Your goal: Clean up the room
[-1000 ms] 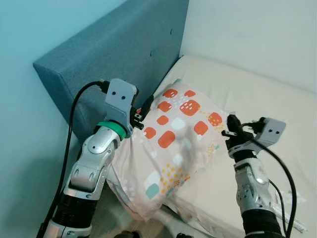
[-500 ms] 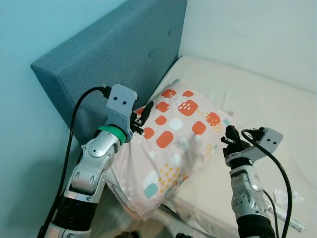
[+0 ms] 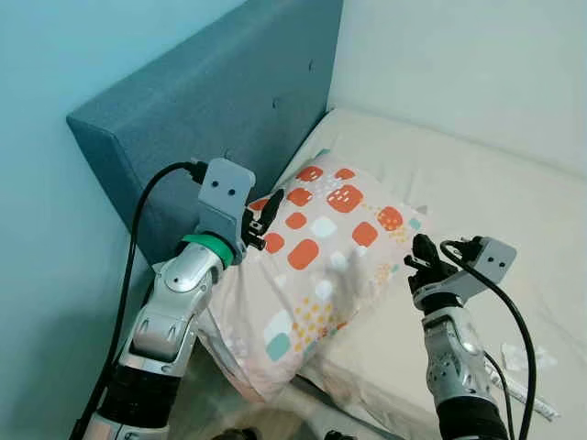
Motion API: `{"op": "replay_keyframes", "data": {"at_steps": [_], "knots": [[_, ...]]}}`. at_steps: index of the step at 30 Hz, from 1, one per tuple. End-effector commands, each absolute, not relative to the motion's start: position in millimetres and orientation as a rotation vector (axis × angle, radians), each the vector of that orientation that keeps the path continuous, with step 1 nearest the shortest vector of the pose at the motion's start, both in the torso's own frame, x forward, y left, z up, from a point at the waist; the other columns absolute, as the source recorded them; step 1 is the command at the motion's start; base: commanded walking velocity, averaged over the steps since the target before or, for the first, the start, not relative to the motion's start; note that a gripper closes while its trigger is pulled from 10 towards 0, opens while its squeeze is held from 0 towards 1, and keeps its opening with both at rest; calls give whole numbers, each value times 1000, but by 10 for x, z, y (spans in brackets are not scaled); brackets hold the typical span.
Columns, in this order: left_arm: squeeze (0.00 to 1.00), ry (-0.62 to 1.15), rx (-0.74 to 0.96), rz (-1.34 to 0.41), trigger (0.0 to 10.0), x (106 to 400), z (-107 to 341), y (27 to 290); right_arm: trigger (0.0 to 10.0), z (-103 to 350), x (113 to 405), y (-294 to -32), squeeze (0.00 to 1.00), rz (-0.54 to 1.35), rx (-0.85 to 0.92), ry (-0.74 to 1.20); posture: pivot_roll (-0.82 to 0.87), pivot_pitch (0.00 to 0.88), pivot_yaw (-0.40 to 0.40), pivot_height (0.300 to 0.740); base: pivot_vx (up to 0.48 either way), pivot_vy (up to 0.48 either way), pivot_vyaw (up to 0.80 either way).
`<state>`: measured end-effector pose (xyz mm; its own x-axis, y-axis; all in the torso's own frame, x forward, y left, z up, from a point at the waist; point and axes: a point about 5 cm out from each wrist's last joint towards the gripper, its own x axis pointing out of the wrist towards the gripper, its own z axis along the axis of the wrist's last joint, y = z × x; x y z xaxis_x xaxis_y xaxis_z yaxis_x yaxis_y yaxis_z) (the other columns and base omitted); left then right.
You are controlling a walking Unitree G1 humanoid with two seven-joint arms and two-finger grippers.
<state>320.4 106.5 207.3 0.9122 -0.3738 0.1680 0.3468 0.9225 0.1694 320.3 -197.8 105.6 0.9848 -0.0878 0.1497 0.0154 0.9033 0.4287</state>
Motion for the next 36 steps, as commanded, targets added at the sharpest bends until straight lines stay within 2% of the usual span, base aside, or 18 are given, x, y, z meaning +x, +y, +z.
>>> {"op": "replay_keyframes", "data": {"at_steps": [1,34,36], "knots": [[0,-180,137,-375,10000,3201,2001,1055,10000,985,3167,-1987,0,-62,442,-142,68,98,26,740,0,0,0],[0,-166,136,-368,10000,3218,1967,1069,10000,969,3176,-2007,0,-67,439,-140,67,83,33,740,0,0,0],[0,-163,138,-369,10000,3221,1963,1069,10000,959,3179,-2009,0,-75,469,-139,67,83,33,740,0,0,-763]]}}
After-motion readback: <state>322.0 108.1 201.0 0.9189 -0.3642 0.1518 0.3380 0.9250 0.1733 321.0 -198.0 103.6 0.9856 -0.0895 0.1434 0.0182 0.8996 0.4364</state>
